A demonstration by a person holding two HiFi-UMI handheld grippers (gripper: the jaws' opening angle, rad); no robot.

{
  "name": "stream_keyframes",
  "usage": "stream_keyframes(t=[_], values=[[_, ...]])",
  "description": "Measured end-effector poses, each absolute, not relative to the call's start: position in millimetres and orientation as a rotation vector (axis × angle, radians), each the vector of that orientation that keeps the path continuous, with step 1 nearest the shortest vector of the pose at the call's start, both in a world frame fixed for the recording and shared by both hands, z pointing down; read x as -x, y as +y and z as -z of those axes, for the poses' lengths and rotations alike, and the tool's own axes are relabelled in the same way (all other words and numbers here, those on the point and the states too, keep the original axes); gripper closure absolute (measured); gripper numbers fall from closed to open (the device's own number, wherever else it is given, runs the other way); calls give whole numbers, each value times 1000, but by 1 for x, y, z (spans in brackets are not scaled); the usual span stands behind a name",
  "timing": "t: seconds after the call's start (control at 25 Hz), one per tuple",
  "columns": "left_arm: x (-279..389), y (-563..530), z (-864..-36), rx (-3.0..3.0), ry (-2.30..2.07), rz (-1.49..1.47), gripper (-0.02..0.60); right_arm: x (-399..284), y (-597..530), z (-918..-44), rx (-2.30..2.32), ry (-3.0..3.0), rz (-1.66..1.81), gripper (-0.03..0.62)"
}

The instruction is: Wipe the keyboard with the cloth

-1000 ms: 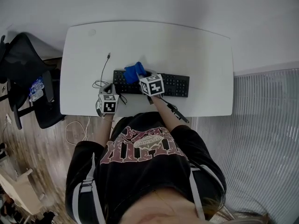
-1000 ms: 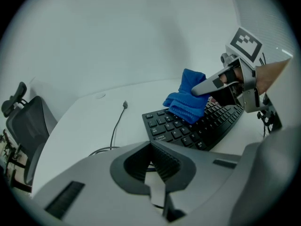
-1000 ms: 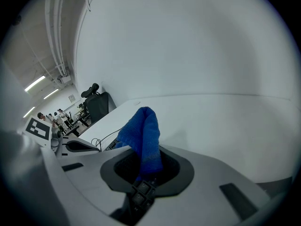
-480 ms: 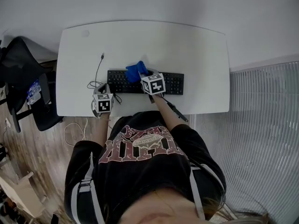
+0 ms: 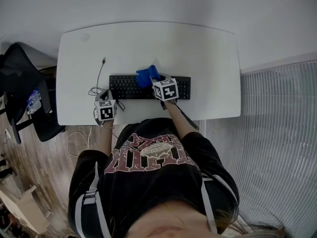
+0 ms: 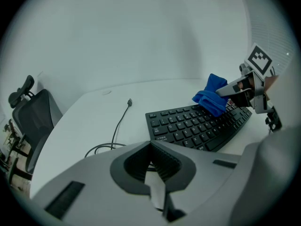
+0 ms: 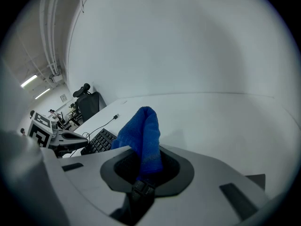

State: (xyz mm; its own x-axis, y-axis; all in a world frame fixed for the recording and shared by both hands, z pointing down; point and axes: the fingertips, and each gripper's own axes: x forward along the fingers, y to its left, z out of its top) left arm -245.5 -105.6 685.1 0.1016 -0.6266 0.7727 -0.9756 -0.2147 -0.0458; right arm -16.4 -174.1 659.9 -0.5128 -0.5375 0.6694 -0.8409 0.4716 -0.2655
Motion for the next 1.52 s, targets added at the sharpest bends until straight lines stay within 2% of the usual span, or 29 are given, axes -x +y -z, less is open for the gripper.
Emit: stream_keyframes(t=[1.52], values=[[244, -104, -688, -1815, -1639, -931, 549, -119, -161, -665, -1210, -2082, -731, 530]])
